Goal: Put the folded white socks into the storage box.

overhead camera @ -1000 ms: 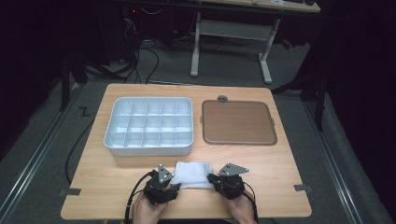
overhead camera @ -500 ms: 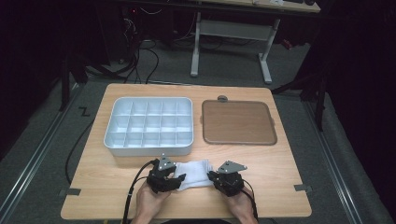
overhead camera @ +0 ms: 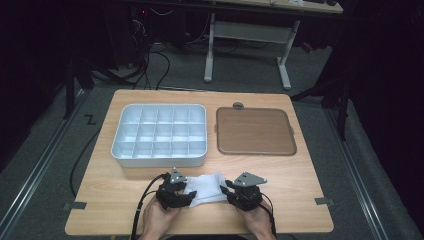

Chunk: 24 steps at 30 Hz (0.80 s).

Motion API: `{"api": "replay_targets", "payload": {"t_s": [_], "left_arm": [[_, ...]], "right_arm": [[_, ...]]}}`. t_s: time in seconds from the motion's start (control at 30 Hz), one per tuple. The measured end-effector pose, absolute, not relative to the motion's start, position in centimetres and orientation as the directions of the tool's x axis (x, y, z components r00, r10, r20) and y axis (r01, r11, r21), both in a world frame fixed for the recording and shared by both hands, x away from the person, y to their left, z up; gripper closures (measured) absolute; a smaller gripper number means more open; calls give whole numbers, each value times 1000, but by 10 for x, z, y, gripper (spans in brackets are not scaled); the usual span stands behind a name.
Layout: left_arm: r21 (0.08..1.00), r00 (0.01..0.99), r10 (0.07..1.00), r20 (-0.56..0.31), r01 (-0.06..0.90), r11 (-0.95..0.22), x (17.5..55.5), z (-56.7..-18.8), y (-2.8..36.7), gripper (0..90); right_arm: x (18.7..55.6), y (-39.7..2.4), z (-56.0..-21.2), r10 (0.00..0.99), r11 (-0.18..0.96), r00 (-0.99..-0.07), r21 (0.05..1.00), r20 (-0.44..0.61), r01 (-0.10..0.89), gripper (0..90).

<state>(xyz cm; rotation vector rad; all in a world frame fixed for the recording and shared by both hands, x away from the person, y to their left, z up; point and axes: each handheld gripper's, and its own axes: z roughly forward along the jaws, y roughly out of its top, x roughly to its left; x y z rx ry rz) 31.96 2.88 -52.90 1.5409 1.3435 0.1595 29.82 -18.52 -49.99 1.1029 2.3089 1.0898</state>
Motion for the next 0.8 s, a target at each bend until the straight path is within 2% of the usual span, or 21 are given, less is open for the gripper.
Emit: {"api": "replay_targets", "payload": {"t_s": [0.17,0.33,0.47,0.8], "left_arm": [[746,367,765,-530,631,214,317,-518,36,451],[745,338,772,-538,619,247,326,-511,40,426],[720,282,790,-545,641,268,344,-516,42,409],[686,249,788,-563,673,277,354,-526,36,401]], "right_arm": [[297,-172,-485,742,415,-670,785,1,461,783],[305,-156,-489,720,441,-694,763,12,472,831],[310,-146,-498,710,453,-703,748,25,485,842],[313,-140,-520,707,486,-707,712,20,507,844]]}}
